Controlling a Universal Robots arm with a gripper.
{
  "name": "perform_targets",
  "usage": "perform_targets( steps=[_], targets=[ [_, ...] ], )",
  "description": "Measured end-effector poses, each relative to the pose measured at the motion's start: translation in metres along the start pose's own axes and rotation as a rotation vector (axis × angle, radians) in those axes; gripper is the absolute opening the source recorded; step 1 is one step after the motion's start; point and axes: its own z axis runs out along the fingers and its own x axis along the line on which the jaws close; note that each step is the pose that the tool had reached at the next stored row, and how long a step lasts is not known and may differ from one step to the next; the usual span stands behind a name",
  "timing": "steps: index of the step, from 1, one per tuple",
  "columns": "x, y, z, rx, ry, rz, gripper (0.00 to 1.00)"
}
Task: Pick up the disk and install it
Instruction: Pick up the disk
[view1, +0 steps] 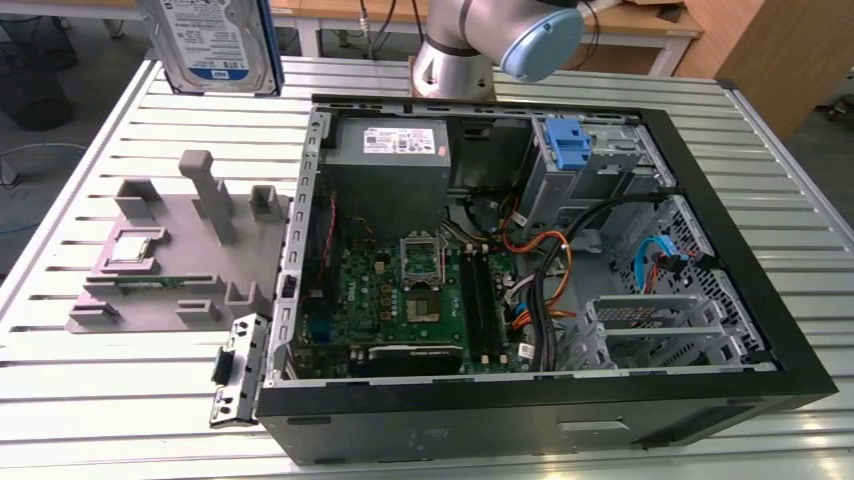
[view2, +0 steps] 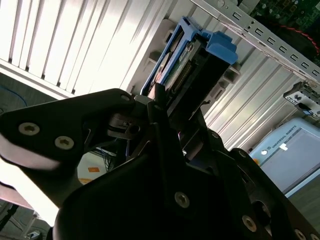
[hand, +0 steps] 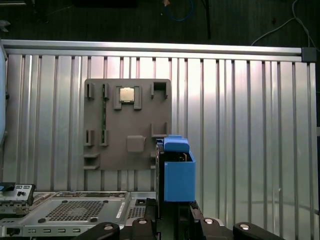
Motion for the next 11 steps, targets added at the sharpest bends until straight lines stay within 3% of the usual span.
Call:
perform_targets(
  steps=[5, 11],
  targets=[
    [0.0000, -0.0082, -0.0003, -0.0001, 0.0000, 0.000, 0.35],
    [-0.0001, -0.0262, -0.0009, -0.0003, 0.0000, 0.000, 0.35]
  ],
)
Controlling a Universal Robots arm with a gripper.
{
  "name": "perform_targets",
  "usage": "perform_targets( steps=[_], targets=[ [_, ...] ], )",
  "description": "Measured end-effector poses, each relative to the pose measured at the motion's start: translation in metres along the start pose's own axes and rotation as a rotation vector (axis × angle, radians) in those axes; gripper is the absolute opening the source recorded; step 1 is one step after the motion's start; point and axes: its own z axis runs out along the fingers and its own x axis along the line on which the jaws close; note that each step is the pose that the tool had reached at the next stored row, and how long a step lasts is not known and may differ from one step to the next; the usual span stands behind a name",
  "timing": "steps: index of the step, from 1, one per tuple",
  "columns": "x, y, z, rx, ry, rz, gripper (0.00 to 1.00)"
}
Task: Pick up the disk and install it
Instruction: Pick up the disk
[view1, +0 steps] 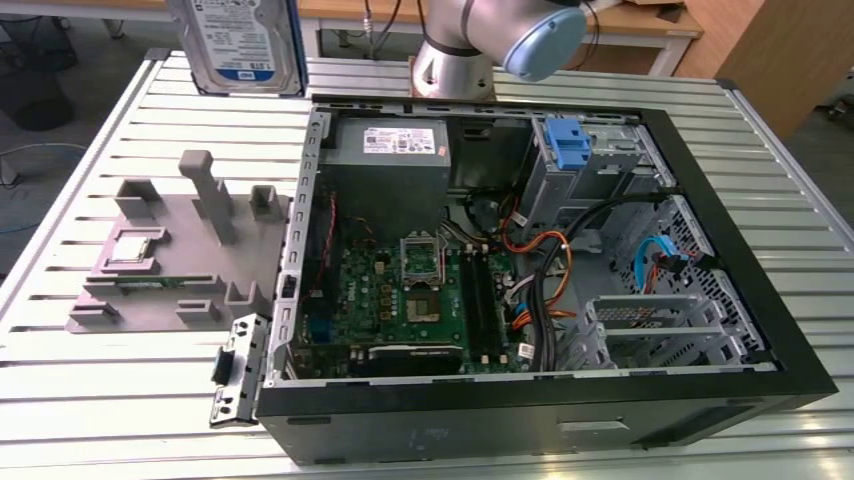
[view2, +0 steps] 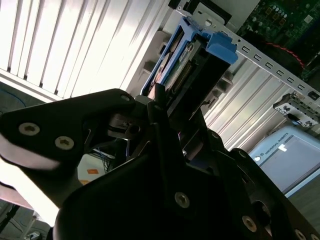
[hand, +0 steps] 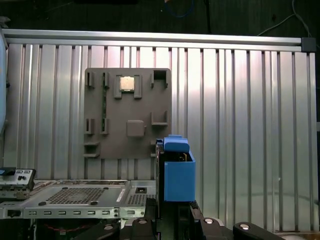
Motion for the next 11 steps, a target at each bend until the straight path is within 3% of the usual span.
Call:
perform_targets(
  steps=[11],
  targets=[
    [-0.0001, -0.0273, -0.0009, -0.0005, 0.0000, 0.000, 0.35]
  ],
)
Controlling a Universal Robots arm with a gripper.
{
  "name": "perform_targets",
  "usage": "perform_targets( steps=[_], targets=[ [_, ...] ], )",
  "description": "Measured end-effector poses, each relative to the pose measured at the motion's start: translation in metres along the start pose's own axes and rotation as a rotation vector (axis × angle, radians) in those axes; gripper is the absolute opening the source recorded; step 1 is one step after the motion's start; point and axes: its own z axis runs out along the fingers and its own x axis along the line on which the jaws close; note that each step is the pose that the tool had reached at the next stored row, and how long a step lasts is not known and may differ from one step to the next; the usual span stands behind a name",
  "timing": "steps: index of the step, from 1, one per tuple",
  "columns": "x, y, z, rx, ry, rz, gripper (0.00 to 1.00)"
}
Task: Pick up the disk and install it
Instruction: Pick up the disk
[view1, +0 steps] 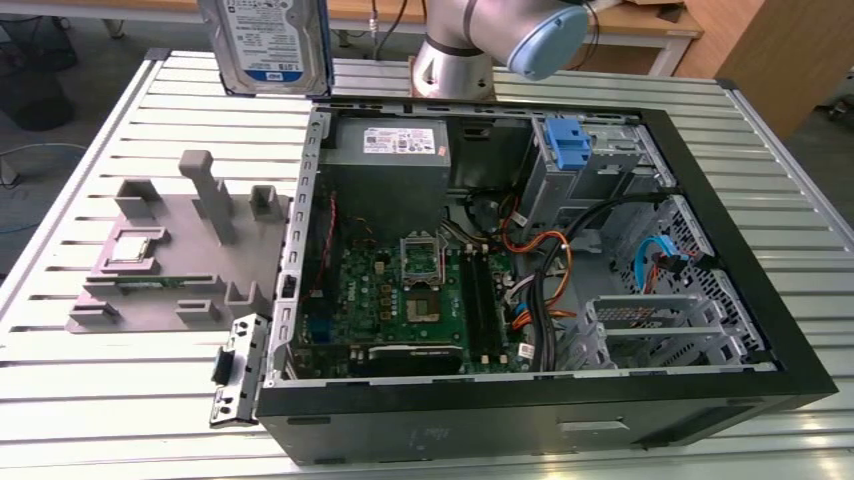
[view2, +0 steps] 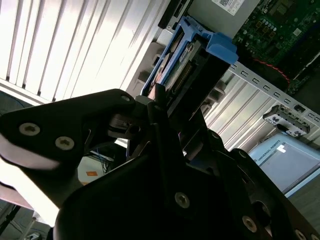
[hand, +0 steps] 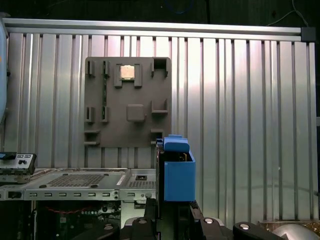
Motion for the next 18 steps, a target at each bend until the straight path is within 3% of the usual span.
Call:
perform_targets(
  steps=[7, 18],
  targets=[
    [-0.0001, -0.0161, -0.0005, -0.0002, 0.0000, 0.000, 0.35],
    [-0.0002, -0.0494, -0.0015, -0.0005, -0.0001, 0.000, 0.35]
  ],
)
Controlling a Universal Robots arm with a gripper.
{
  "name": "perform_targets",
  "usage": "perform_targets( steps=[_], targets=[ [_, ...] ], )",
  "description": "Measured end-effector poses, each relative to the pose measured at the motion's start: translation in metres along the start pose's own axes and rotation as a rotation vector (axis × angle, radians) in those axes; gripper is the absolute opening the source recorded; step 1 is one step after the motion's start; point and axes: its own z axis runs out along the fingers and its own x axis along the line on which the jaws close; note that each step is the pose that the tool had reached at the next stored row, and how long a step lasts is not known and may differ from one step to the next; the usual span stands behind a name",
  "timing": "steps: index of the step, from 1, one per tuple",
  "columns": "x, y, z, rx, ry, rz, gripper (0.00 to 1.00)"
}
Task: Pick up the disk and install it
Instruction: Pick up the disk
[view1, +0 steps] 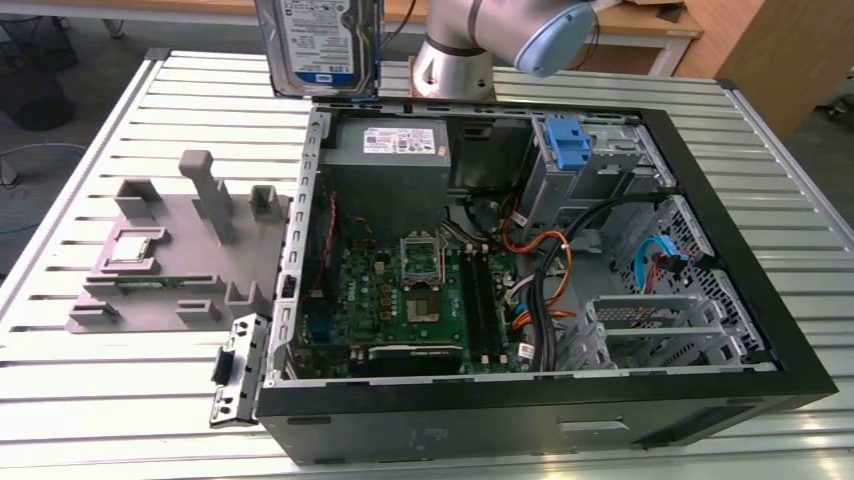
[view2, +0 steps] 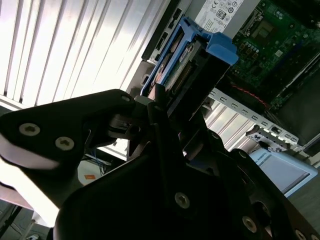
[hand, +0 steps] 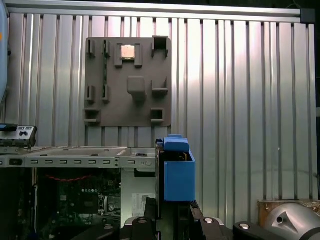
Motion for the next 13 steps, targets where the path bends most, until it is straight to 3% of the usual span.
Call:
perform_targets(
  steps=[13],
  targets=[
    [-0.0002, -0.0441, -0.0014, -0.0002, 0.0000, 0.000, 0.35]
  ],
)
